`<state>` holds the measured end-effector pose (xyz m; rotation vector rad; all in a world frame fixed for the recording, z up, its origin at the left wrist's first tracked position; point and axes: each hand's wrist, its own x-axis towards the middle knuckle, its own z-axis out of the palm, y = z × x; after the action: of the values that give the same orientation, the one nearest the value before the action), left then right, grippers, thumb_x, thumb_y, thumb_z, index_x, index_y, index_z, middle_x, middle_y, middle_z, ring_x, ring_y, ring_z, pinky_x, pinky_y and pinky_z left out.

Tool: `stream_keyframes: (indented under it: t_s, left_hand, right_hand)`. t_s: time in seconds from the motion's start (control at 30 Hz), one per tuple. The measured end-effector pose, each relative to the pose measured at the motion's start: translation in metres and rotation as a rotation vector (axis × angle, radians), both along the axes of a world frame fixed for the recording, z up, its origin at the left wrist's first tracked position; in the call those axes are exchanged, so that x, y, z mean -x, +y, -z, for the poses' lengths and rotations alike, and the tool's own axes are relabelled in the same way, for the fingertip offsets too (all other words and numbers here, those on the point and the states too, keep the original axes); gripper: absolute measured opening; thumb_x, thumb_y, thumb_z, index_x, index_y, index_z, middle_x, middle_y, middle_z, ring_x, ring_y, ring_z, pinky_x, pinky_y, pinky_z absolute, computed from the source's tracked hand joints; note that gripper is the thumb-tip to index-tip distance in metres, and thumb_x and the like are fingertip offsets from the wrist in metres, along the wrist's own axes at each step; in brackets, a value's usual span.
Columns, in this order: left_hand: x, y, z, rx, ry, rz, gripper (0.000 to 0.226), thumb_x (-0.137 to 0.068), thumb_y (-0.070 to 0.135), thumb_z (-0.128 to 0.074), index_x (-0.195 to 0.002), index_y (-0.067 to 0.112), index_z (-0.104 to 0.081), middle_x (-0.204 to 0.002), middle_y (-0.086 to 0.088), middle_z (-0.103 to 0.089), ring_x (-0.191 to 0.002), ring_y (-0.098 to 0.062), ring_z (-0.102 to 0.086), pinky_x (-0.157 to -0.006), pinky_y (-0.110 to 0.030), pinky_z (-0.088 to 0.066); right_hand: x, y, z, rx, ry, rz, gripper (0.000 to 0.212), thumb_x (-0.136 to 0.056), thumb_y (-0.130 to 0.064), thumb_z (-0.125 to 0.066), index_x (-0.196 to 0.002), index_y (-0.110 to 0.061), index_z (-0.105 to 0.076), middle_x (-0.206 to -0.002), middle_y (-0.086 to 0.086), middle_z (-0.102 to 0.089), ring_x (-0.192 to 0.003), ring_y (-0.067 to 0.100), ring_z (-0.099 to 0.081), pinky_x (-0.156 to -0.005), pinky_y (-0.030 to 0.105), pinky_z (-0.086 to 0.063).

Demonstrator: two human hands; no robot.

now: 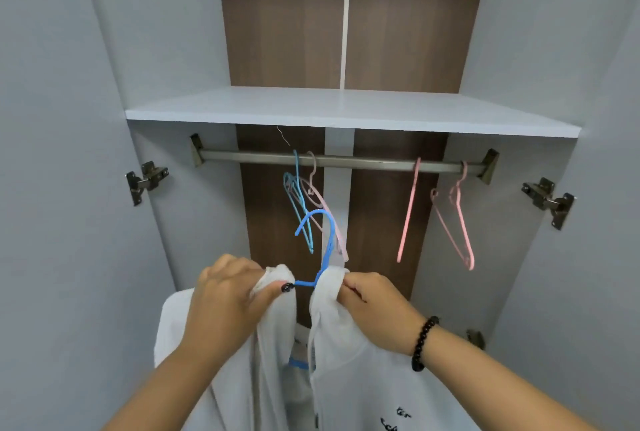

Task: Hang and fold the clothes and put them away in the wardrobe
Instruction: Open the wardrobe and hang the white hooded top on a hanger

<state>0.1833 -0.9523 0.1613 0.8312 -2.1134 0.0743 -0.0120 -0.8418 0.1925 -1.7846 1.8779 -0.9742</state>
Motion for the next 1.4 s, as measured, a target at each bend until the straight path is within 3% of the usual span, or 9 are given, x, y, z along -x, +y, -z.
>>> stream_keyframes:
  t_s: [0.1,0.23,0.37,0.43,0.7,0.87,1.17,1.3,1.4]
  left_hand:
    - [0.012,-0.008,0.008,0.014,-0.001,-0.032,0.045,-0.085,0.054,-0.051,-0.059,0.017,-0.059,-0.066,0.008,-0.054,-0.064,-0.017,-0.05,-0.055,-0.029,-0.04]
    - [0.013,-0.035,0.018,-0.373,0.293,0.09,0.033,-0.085,0.04,-0.068,-0.059,0.025,-0.055,-0.063,0.014,-0.05,-0.063,-0.005,-0.053,-0.058,-0.007,-0.038]
    - [0.009,-0.079,0.023,-0.6,0.364,0.148,0.028,-0.088,0.017,-0.067,-0.062,0.017,-0.06,-0.066,0.001,-0.056,-0.064,-0.011,-0.052,-0.057,-0.021,-0.046]
    - [0.006,-0.102,0.02,-0.679,0.42,0.174,0.033,-0.09,0.011,-0.062,-0.06,0.025,-0.058,-0.066,0.005,-0.054,-0.064,-0.007,-0.05,-0.057,-0.015,-0.041]
    - [0.015,-0.188,0.022,-1.003,0.643,0.252,0.021,-0.085,0.014,-0.071,-0.101,0.026,-0.071,-0.091,0.01,-0.073,-0.082,-0.004,-0.066,-0.074,-0.019,-0.053]
    - [0.029,-0.226,0.046,-1.133,0.683,0.218,0.025,-0.074,-0.001,-0.075,-0.079,0.023,-0.078,-0.083,-0.004,-0.076,-0.077,-0.017,-0.069,-0.076,-0.038,-0.056]
    - [0.044,-0.25,0.079,-1.165,0.763,0.127,0.005,-0.081,0.011,-0.075,-0.077,0.009,-0.074,-0.067,0.002,-0.068,-0.058,-0.003,-0.059,-0.055,-0.012,-0.045]
    - [0.052,-0.255,0.089,-1.13,0.752,0.12,0.027,-0.084,0.016,-0.073,-0.08,-0.009,-0.064,-0.067,-0.009,-0.058,-0.062,-0.012,-0.051,-0.056,-0.017,-0.041]
    - [0.058,-0.252,0.094,-1.129,0.706,0.087,0.033,-0.087,0.015,-0.069,-0.066,-0.005,-0.052,-0.055,0.003,-0.044,-0.052,-0.004,-0.039,-0.05,-0.012,-0.032]
  right_hand:
    - [-0.016,-0.03,0.014,0.01,0.025,0.006,0.033,-0.1,-0.024,-0.042,-0.068,-0.018,-0.051,-0.065,-0.009,-0.05,-0.06,0.005,-0.046,-0.056,0.013,-0.037]
    - [-0.023,-0.085,0.015,-0.002,-0.027,0.122,0.044,-0.098,-0.018,-0.041,-0.055,-0.016,-0.037,-0.055,-0.006,-0.041,-0.05,0.006,-0.037,-0.046,0.014,-0.032]
    - [-0.027,-0.143,0.007,-0.055,-0.047,0.161,0.046,-0.098,-0.015,-0.04,-0.053,-0.014,-0.032,-0.055,-0.002,-0.038,-0.051,0.008,-0.034,-0.045,0.016,-0.027]
    - [-0.027,-0.173,0.001,-0.08,-0.033,0.189,0.045,-0.098,-0.016,-0.04,-0.053,-0.014,-0.034,-0.056,-0.001,-0.039,-0.051,0.008,-0.035,-0.043,0.015,-0.027]
    - [-0.013,-0.282,-0.021,-0.124,-0.051,0.333,0.037,-0.096,-0.016,-0.041,-0.06,-0.008,-0.042,-0.058,0.003,-0.041,-0.052,0.013,-0.038,-0.047,0.021,-0.03]
    - [0.016,-0.33,-0.02,-0.14,-0.091,0.457,0.029,-0.095,-0.018,-0.044,-0.069,-0.007,-0.049,-0.064,0.006,-0.049,-0.06,0.02,-0.047,-0.056,0.028,-0.039]
    - [0.05,-0.367,-0.018,-0.197,0.157,0.468,0.027,-0.095,-0.017,-0.041,-0.074,-0.003,-0.049,-0.064,0.007,-0.048,-0.054,0.017,-0.044,-0.045,0.025,-0.03]
    - [0.054,-0.371,0.01,-0.231,0.22,0.413,0.025,-0.094,-0.015,-0.042,-0.075,-0.001,-0.049,-0.077,0.013,-0.052,-0.071,0.025,-0.048,-0.058,0.026,-0.035]
    - [0.057,-0.371,0.021,-0.172,0.193,0.406,0.034,-0.095,-0.015,-0.043,-0.061,-0.008,-0.043,-0.074,0.012,-0.05,-0.073,0.024,-0.047,-0.064,0.026,-0.033]
